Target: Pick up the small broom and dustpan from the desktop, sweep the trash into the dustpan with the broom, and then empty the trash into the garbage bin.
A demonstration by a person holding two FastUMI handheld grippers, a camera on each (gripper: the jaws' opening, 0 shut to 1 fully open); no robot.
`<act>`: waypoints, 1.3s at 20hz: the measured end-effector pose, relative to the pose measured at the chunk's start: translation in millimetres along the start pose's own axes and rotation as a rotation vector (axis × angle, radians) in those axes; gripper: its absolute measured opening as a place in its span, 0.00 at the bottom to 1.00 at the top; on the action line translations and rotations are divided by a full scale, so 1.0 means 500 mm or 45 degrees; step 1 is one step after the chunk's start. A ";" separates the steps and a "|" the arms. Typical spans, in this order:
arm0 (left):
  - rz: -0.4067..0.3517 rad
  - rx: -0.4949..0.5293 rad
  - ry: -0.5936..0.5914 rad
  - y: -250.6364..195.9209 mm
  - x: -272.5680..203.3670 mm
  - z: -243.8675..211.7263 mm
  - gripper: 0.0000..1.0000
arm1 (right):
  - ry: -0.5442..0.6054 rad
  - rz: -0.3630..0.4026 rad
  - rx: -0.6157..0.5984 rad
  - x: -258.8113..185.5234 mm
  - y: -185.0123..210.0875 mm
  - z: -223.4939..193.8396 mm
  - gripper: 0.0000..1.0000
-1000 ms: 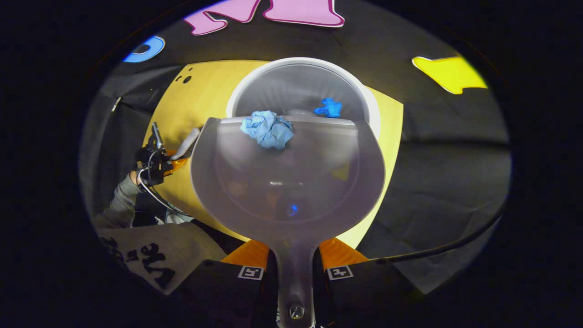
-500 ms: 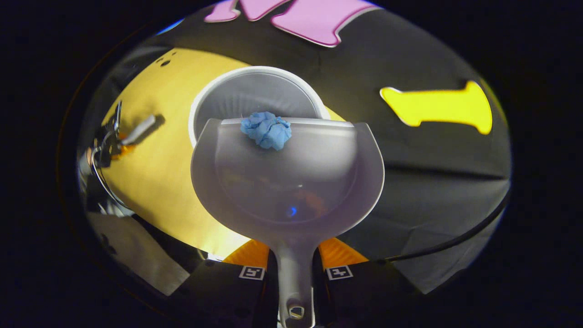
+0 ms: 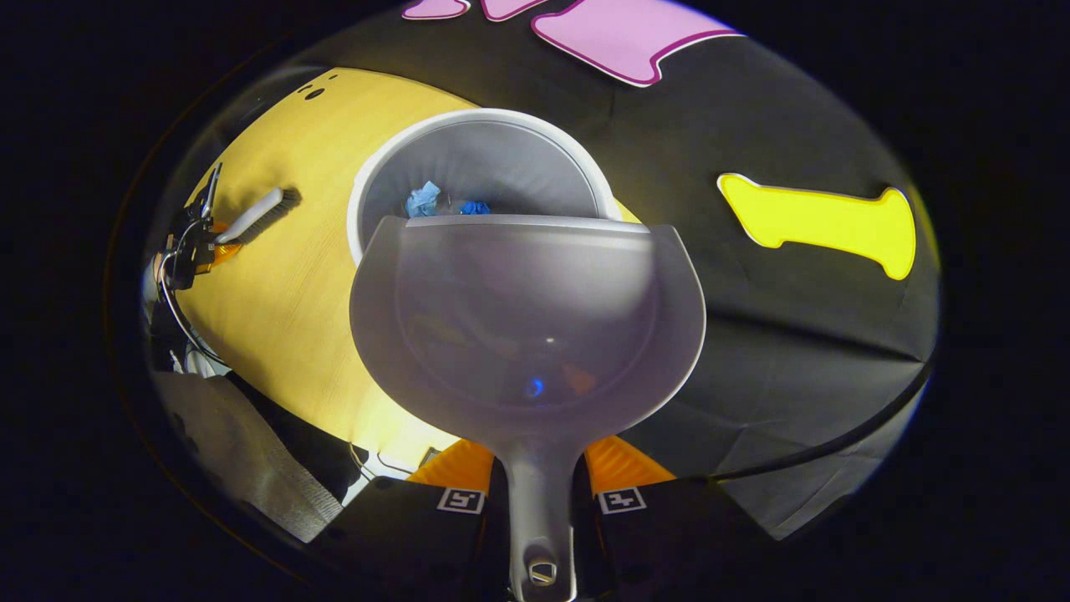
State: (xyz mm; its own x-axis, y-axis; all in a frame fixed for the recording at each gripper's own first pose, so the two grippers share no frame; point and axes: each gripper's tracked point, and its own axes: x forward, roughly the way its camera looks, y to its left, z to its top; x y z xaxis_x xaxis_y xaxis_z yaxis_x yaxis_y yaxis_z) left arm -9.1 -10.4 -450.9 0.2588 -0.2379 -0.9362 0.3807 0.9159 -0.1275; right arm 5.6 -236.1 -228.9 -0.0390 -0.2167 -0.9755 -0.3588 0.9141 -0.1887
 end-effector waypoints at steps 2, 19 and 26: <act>0.003 0.000 0.002 0.000 -0.001 0.001 0.28 | -0.057 0.010 0.035 0.001 0.000 0.004 0.34; 0.094 -0.033 0.093 0.004 -0.002 -0.005 0.28 | -0.654 0.271 0.219 -0.135 0.225 -0.014 0.34; 0.116 -0.042 0.127 0.008 -0.006 -0.010 0.25 | -0.555 0.443 0.110 -0.048 0.449 -0.093 0.34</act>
State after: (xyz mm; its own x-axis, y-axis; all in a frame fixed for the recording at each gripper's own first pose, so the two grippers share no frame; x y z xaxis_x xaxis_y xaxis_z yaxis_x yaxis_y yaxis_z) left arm -13.0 -4.5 -450.5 0.2009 -0.1215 -0.9720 0.3301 0.9426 -0.0496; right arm -117.4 -41.8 -242.7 0.2544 0.2472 -0.9350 -0.3153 0.9352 0.1615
